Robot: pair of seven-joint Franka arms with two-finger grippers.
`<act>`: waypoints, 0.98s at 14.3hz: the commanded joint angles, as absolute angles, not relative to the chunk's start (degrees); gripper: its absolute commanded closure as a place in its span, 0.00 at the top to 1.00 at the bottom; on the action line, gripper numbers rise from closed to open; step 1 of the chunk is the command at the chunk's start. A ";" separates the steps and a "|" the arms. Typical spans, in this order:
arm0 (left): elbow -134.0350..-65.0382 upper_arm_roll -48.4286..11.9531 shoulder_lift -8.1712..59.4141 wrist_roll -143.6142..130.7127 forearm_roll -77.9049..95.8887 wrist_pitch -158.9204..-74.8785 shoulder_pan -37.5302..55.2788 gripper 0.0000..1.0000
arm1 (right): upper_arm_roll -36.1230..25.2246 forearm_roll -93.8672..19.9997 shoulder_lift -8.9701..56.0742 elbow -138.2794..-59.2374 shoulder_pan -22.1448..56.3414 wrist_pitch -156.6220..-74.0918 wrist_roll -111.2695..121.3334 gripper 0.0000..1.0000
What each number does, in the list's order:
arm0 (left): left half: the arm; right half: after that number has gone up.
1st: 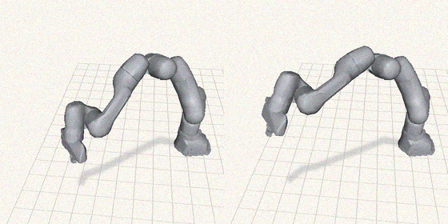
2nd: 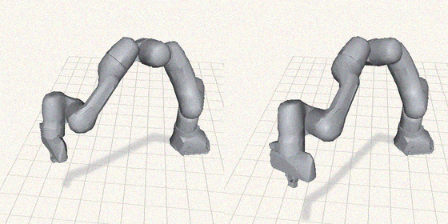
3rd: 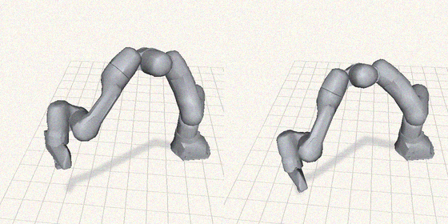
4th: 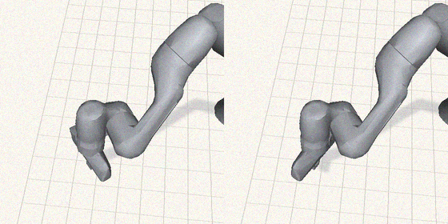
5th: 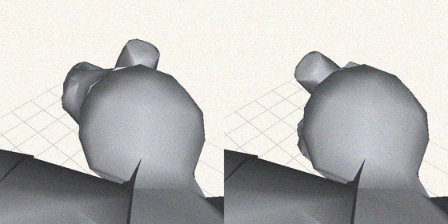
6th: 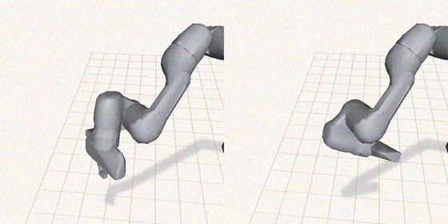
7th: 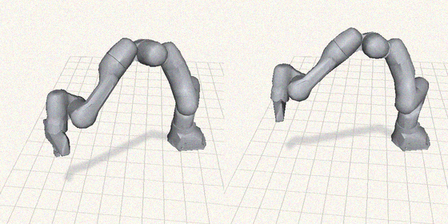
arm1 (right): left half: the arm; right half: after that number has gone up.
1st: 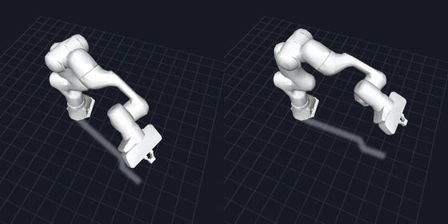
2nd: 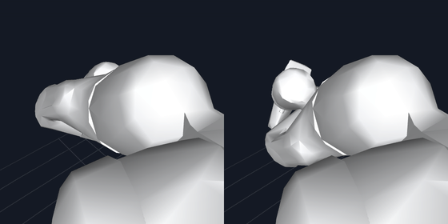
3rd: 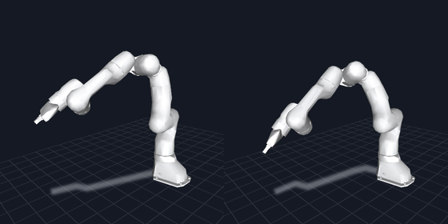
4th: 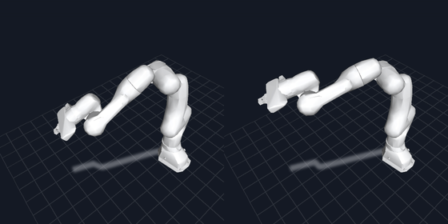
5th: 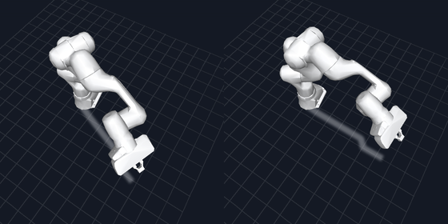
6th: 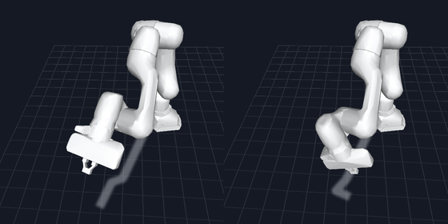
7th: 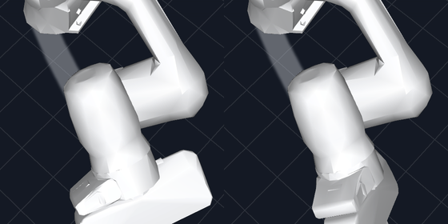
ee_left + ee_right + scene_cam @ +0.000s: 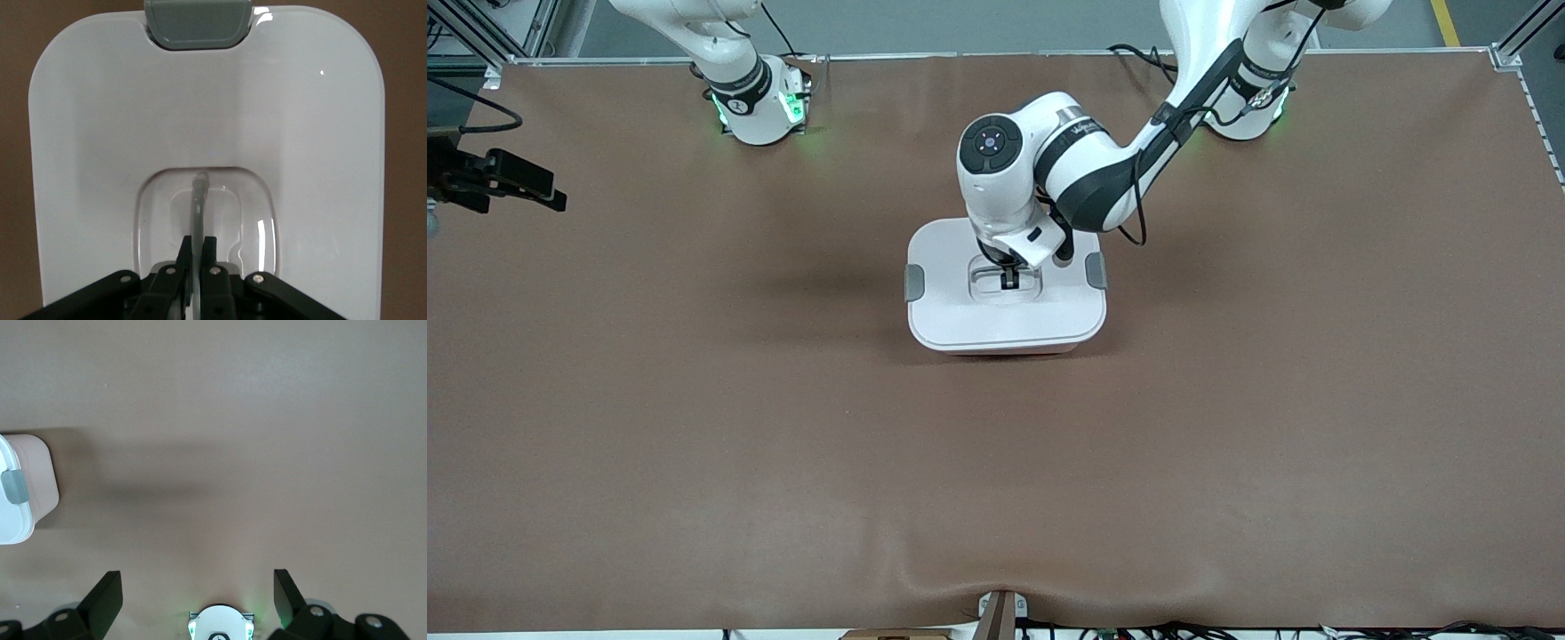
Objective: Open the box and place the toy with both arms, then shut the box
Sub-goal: 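Lower the lid onto the box with the left gripper and press it down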
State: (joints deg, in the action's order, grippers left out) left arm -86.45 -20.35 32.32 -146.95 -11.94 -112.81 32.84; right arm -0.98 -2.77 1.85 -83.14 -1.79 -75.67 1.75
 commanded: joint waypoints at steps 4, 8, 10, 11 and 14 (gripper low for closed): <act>-88.42 -20.21 32.08 -146.16 -13.45 -111.45 33.13 0.00 | -0.35 -3.08 2.55 -81.83 -2.28 -75.15 1.93 1.00; -88.24 -20.30 31.90 -146.08 -13.36 -111.45 33.05 0.00 | -0.35 -2.99 2.55 -81.83 -2.29 -75.23 1.93 1.00; -88.94 -20.39 31.91 -146.85 -16.84 -111.53 34.18 0.00 | -0.35 -3.16 2.55 -81.83 -2.46 -75.23 1.93 1.00; -89.29 -20.48 31.90 -148.69 -18.79 -111.88 34.89 0.00 | -0.35 -3.08 2.55 -81.83 -2.37 -75.23 1.93 1.00; -89.65 -20.57 31.82 -151.52 -19.60 -112.32 34.72 0.00 | -0.35 -3.25 2.55 -81.83 -2.46 -75.15 1.85 1.00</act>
